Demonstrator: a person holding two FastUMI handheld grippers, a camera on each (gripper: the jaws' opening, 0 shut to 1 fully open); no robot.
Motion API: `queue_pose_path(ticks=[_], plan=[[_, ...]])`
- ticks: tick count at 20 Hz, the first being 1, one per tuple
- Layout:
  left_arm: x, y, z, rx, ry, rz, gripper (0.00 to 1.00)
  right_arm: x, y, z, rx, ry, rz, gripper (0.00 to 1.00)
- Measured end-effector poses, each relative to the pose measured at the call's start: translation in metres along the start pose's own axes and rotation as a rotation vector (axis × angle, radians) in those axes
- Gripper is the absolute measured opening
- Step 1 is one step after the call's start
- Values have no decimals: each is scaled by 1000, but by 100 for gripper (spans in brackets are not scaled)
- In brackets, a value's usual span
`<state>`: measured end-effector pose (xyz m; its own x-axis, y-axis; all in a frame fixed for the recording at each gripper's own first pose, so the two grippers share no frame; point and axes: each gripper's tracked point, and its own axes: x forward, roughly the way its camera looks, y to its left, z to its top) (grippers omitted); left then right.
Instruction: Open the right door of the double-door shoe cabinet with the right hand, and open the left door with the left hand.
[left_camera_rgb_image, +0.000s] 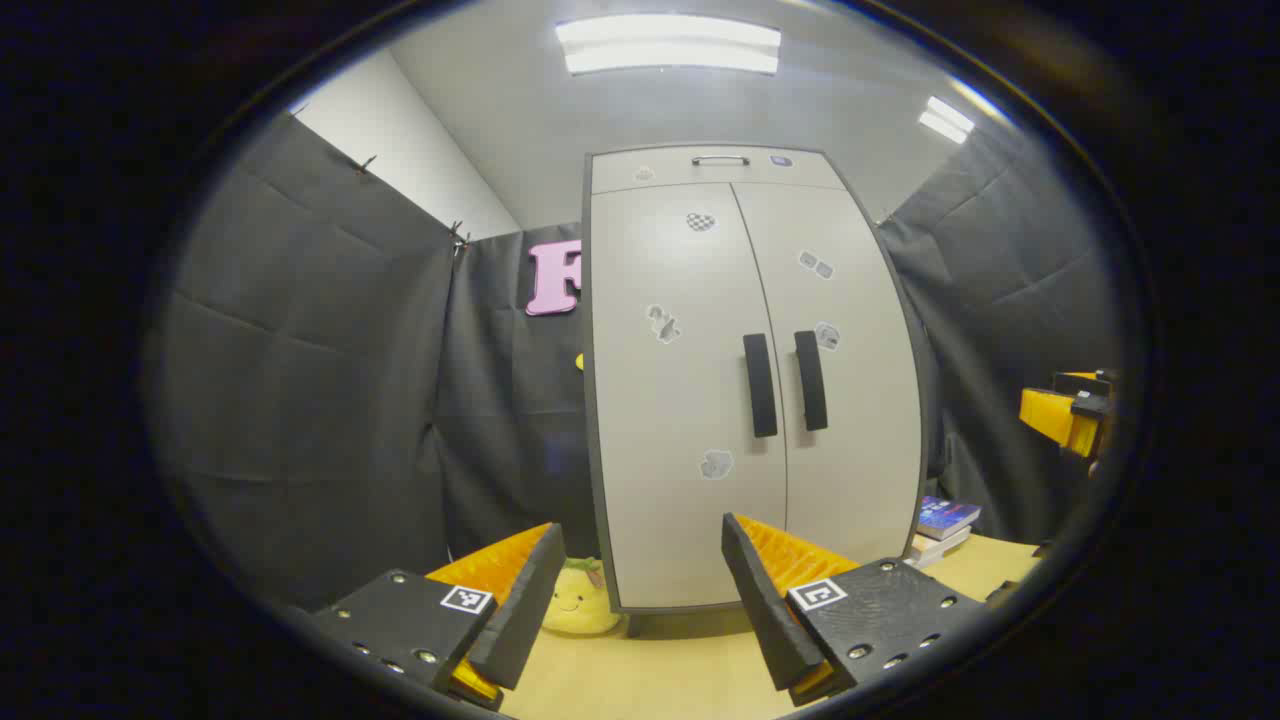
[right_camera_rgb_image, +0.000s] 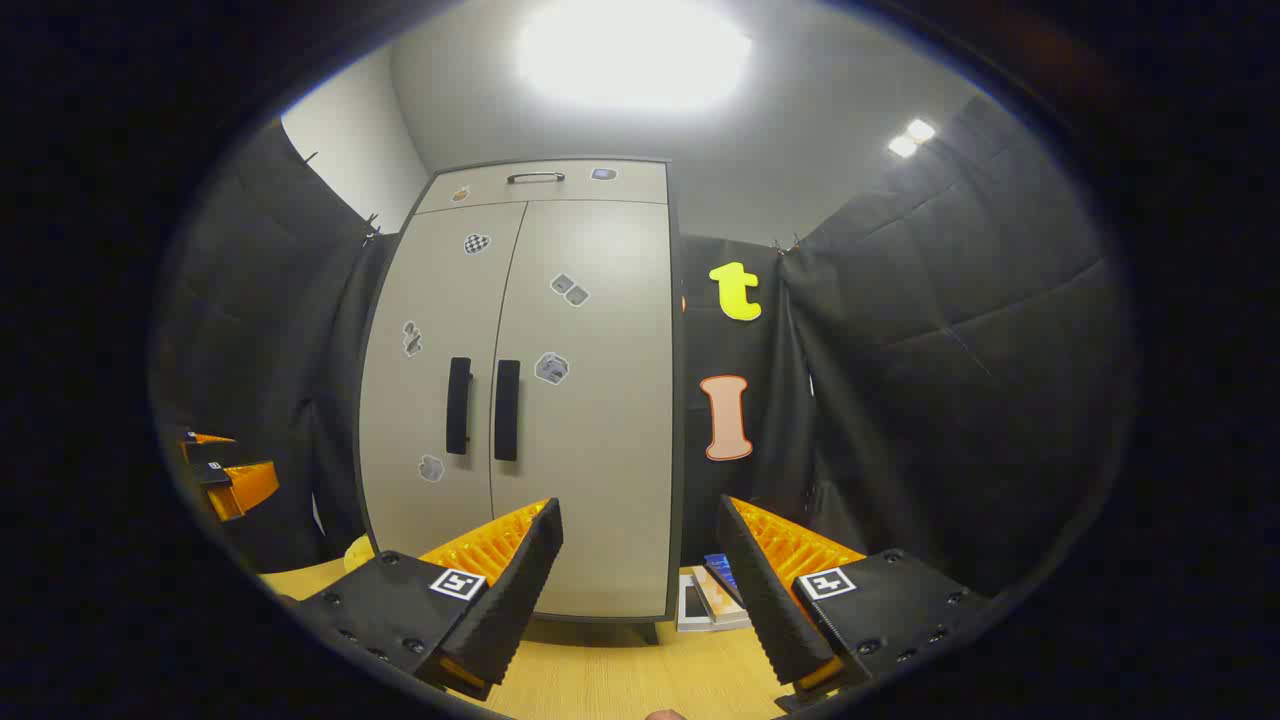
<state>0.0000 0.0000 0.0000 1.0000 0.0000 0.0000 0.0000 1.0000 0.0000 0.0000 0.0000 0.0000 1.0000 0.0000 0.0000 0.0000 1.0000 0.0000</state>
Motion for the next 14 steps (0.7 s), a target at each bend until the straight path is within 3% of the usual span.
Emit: queue_pose_path(ticks=[14], plan=[[0,-1,0,17,18,16,91,8,1,-14,-14,54,3,98]])
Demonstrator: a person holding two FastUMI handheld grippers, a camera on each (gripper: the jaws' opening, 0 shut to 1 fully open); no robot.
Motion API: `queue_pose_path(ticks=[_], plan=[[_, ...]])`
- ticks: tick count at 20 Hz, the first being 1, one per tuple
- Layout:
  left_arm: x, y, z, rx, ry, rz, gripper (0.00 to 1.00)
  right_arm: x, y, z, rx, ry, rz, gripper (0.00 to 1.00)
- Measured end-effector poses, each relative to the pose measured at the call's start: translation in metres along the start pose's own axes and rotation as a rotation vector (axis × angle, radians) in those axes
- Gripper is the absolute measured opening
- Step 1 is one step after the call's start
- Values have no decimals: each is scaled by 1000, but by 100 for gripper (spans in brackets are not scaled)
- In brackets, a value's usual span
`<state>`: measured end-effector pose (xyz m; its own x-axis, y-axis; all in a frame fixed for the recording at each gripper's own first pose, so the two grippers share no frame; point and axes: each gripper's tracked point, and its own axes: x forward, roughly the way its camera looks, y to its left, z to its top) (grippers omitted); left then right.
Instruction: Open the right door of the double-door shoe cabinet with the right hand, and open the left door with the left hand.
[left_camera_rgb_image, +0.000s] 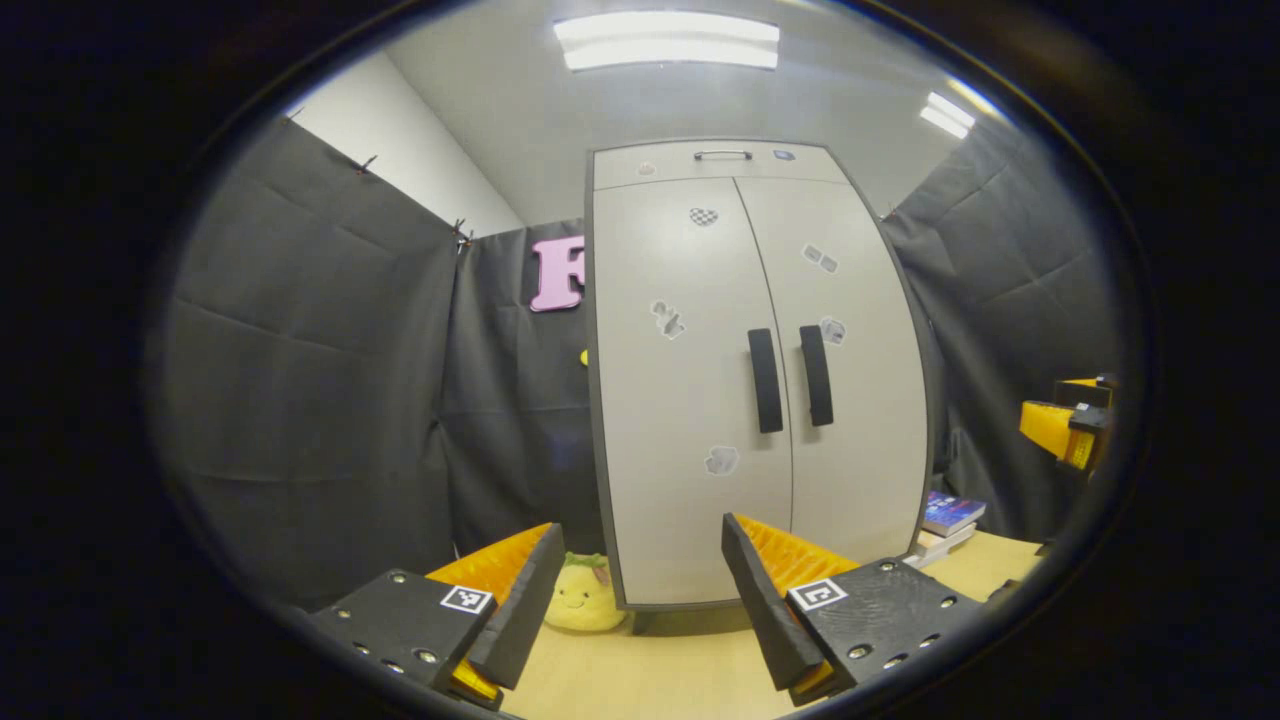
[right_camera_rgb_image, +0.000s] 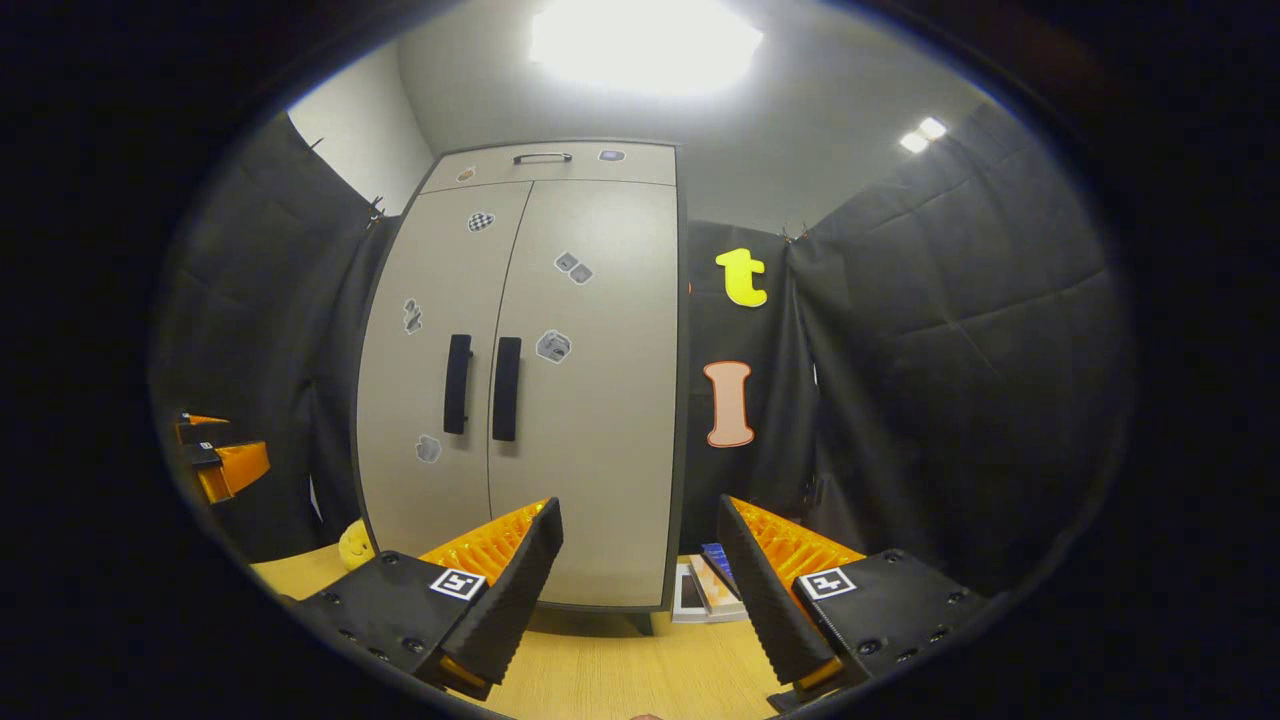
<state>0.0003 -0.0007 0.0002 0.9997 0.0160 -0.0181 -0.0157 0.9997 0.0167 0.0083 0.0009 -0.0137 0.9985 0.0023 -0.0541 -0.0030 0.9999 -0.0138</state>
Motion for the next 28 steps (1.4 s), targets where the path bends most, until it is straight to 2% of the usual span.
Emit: queue_pose_path(ticks=[9,13,21,28], plan=[[-6,7,5,27,-2,21,92,5,4,-1,9,6,33,98],[-11,15,3,27,2,39,92,27,21,13,14,1,72,98],[-32,48,0,43,10,112,92,69,59,50,14,-41,155,98],[-57,89,-2,60,18,194,92,101,93,70,32,-69,192,98]])
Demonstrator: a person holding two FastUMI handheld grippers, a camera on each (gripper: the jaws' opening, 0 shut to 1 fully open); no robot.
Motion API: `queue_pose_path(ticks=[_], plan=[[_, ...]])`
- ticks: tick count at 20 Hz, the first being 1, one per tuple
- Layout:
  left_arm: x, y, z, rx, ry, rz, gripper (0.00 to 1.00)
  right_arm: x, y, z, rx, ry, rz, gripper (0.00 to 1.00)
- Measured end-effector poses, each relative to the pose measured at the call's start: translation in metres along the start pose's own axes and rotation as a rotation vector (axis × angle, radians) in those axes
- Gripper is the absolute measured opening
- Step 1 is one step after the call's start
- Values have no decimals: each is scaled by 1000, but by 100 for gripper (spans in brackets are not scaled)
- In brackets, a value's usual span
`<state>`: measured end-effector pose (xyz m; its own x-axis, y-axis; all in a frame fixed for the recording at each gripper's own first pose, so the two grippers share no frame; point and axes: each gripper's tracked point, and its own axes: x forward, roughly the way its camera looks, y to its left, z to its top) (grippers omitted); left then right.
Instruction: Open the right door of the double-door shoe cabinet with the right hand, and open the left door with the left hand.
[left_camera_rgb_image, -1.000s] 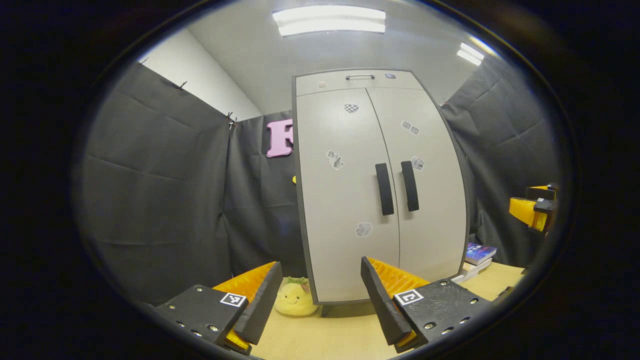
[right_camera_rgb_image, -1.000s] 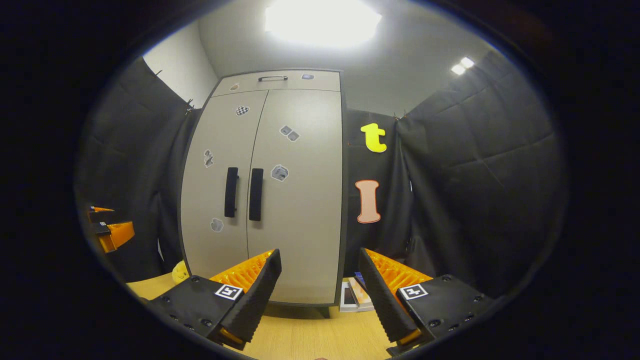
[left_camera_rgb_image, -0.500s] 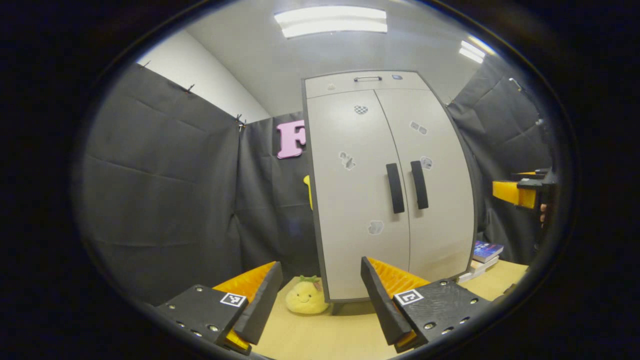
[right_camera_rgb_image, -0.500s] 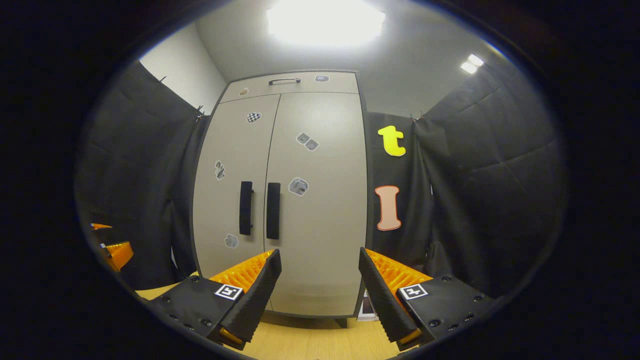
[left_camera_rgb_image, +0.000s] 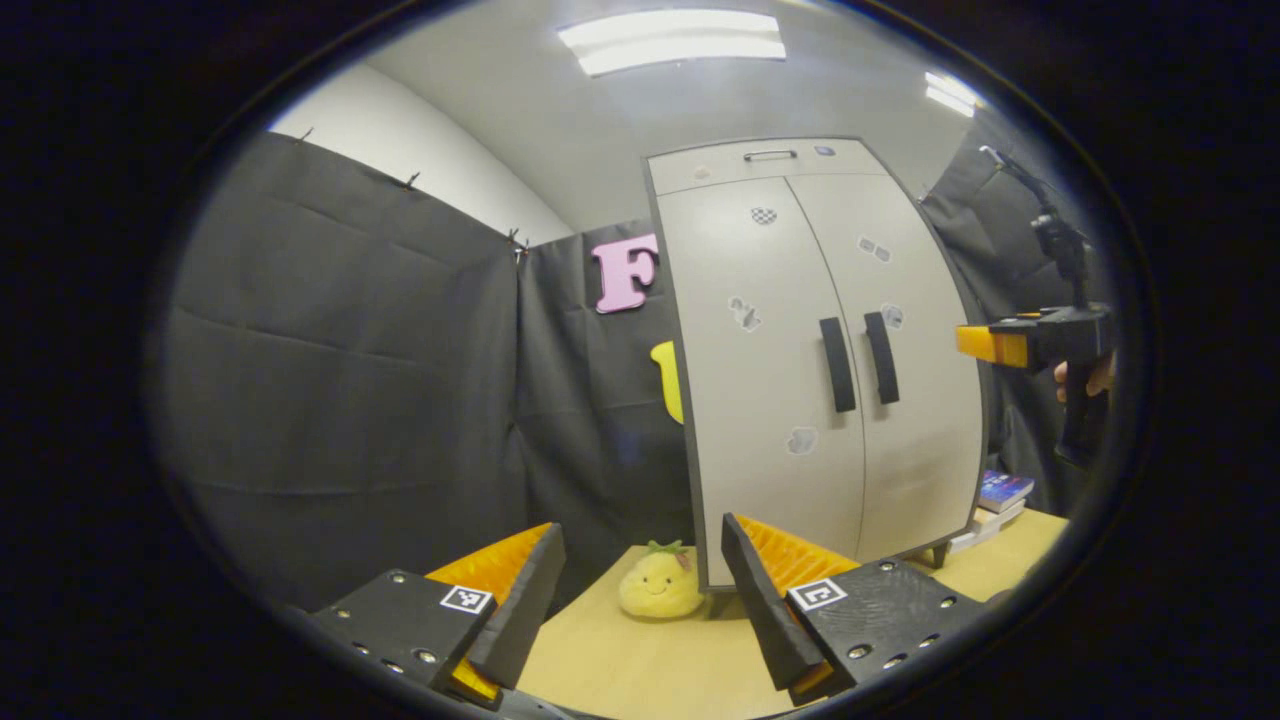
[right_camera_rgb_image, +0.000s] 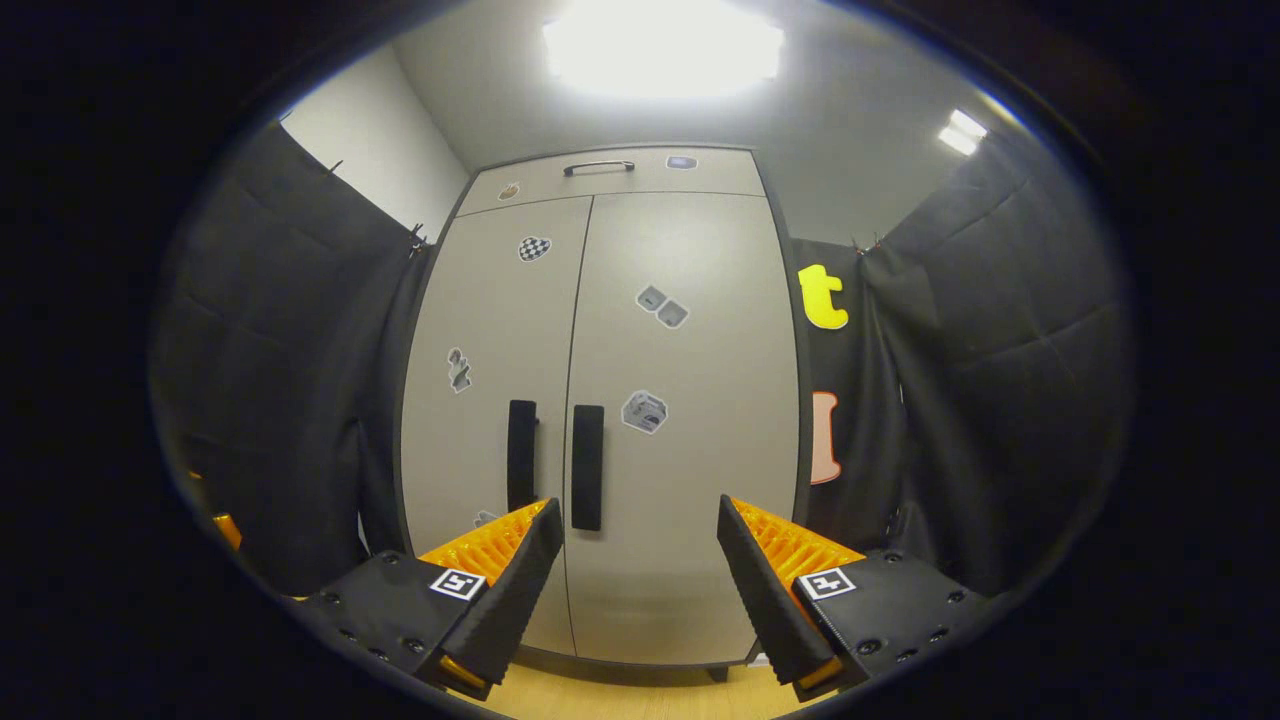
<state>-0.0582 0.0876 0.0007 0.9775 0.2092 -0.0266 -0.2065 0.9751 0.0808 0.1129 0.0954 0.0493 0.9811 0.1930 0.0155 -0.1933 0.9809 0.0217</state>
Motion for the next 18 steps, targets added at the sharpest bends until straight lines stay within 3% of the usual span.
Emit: queue_pose_path(ticks=[5,18], plan=[[-12,31,-2,-1,1,69,92,33,19,3,1,24,16,98],[-23,61,-19,10,41,138,92,121,36,-15,24,135,-1,98]])
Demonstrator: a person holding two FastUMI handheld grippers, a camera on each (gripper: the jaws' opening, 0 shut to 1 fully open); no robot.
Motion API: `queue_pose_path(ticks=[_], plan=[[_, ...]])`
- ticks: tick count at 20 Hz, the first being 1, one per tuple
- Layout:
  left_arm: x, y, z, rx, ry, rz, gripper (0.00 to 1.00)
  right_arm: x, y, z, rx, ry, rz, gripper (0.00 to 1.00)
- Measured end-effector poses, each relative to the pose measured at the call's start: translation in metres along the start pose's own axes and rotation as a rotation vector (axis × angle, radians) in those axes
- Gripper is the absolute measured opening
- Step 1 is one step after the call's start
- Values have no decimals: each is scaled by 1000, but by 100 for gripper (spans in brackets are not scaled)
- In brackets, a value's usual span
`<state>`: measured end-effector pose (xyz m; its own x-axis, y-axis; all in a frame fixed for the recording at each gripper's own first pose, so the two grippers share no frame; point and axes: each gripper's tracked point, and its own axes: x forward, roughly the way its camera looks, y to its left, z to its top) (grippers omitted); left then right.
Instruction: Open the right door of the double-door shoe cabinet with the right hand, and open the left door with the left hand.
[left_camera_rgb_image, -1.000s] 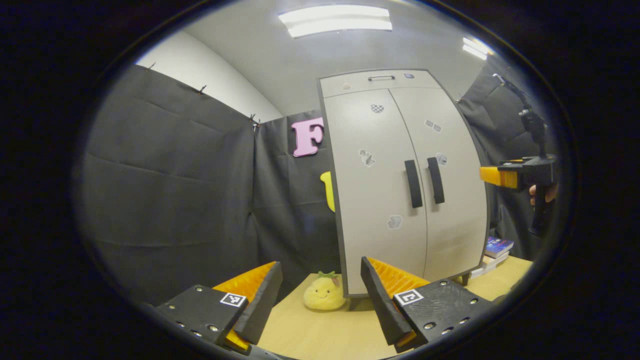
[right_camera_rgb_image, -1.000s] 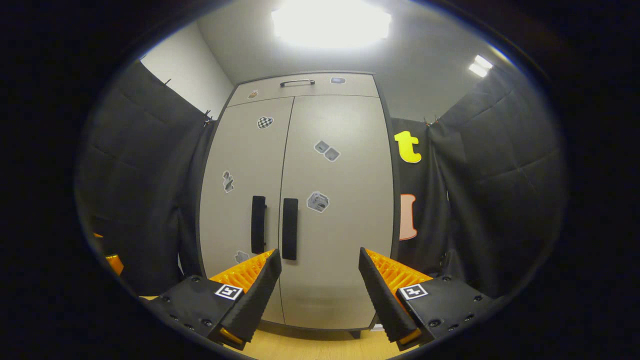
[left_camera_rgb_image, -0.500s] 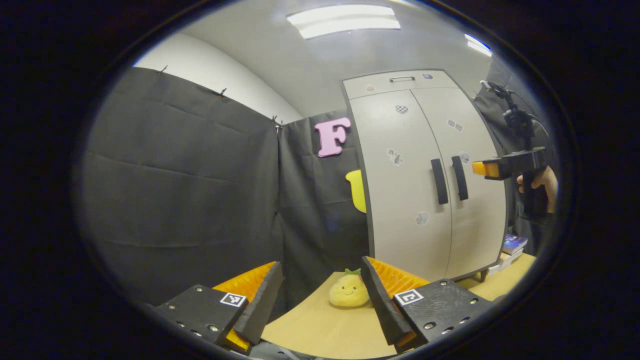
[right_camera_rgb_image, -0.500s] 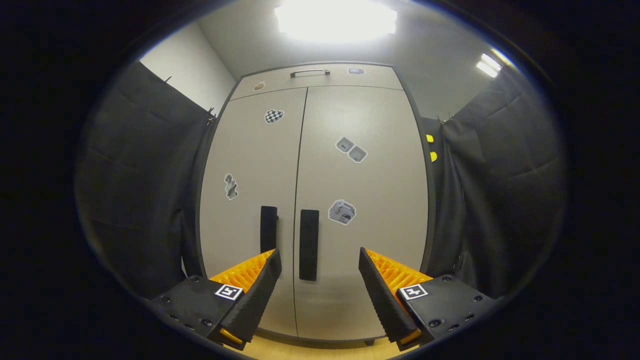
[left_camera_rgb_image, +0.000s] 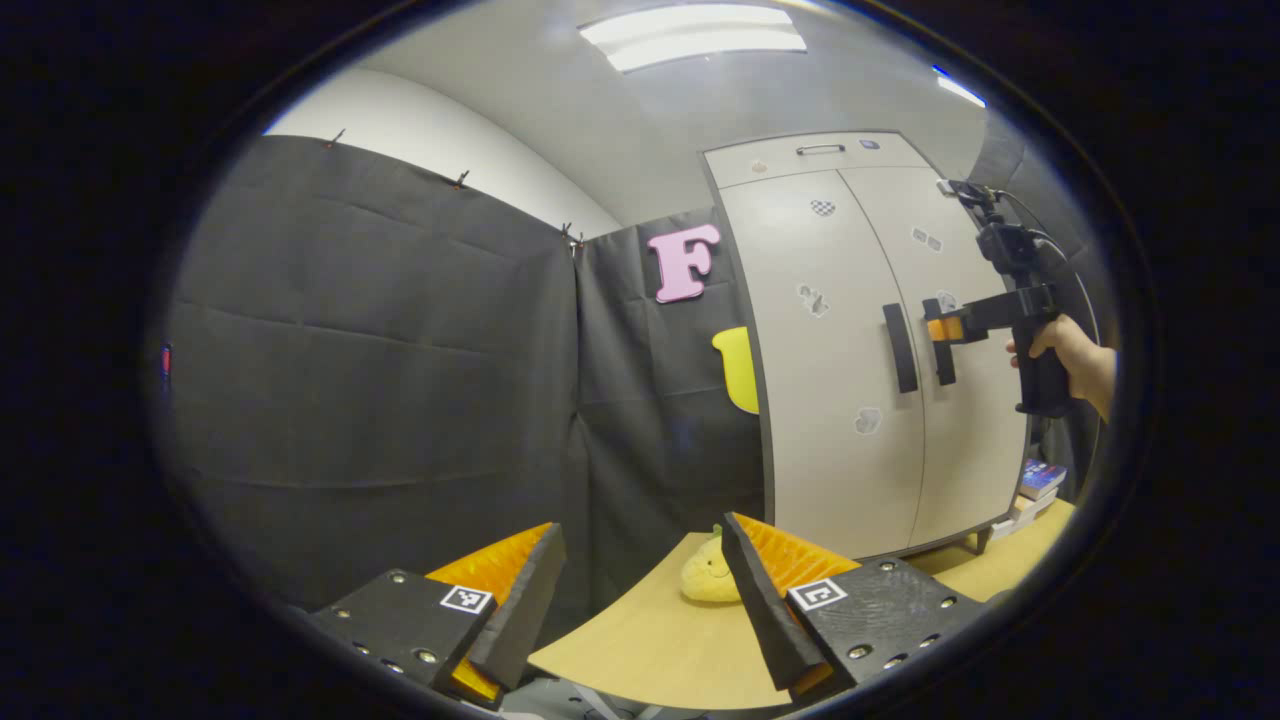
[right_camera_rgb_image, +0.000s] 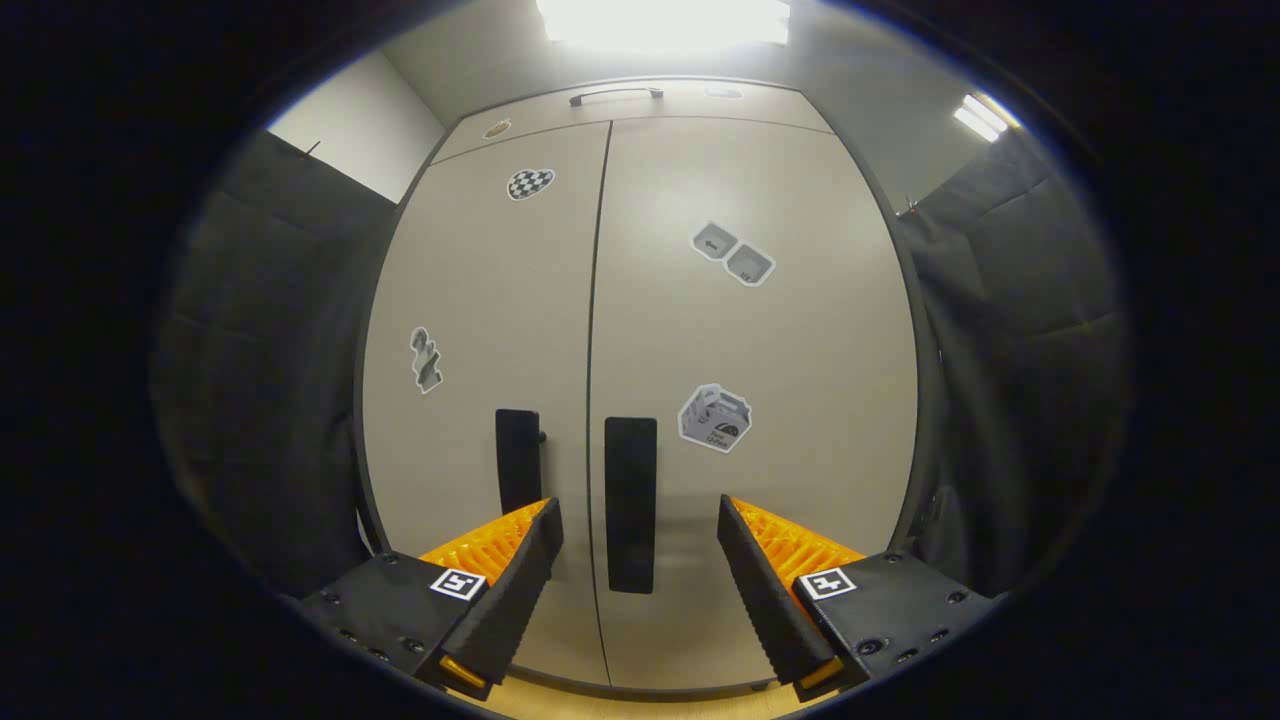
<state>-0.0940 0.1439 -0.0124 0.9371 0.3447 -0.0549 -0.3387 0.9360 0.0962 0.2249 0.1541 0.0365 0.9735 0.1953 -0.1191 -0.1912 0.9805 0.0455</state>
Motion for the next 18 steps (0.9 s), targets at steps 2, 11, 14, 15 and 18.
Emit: queue_pose_path(ticks=[2,11,14,15,18], plan=[[-1,4,-4,3,7,5,92,11,1,-6,18,30,2,97],[-9,22,-7,4,14,32,92,43,6,-14,29,84,-21,46],[-8,22,-9,2,16,28,91,47,7,-20,38,114,-30,49],[-8,22,-8,1,15,28,91,51,8,-21,47,116,-31,43],[-9,24,-5,-3,4,26,92,47,8,-20,42,140,-39,26]])
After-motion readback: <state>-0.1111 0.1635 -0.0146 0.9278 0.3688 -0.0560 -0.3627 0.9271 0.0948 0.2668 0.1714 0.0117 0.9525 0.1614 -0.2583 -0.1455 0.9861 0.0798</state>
